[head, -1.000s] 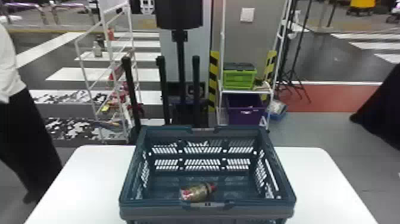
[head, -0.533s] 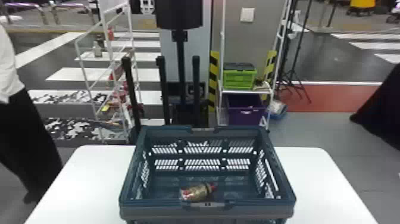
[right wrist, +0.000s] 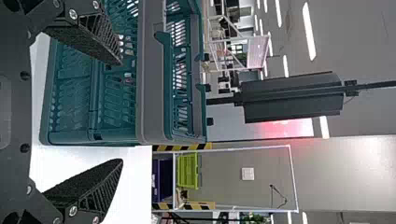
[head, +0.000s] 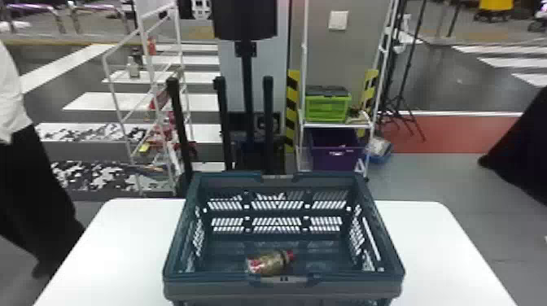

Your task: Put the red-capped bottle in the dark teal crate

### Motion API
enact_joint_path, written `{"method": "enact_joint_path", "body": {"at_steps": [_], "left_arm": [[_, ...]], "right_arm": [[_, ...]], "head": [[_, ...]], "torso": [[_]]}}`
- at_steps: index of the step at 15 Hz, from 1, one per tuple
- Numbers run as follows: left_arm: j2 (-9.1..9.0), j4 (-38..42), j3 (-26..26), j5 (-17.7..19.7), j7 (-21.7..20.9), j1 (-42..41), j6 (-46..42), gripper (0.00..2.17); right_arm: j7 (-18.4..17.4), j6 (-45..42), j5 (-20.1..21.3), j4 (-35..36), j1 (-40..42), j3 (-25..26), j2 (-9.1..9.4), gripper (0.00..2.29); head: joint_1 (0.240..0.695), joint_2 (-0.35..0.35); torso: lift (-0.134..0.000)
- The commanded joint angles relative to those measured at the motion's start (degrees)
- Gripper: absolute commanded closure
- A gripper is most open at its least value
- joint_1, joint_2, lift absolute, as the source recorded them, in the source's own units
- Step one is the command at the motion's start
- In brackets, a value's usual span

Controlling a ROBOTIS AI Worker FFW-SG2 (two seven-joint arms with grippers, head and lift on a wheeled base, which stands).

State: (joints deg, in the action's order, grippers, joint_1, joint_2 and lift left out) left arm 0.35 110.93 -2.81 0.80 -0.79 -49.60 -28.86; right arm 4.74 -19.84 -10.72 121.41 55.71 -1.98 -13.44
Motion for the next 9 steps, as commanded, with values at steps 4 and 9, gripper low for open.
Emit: {"method": "enact_joint_path", "body": {"at_steps": [4, 9], "left_arm": [[-0.5, -0.19, 0.0, 0.08, 0.35, 0.12, -0.35, 0.08], [-0.5, -0.28, 0.09, -0.09, 0.35, 0.47, -0.18, 0.08]], "right_arm": [[0.0, -0.94, 0.17, -0.47, -0.08, -0.22, 0.34, 0.15], [0.0, -0.94, 0.09, -0.21, 0.19, -0.04, 0.34, 0.15]], "head": [[0.499, 0.0], [0.499, 0.0]], "torso": [[0.0], [0.0]]}}
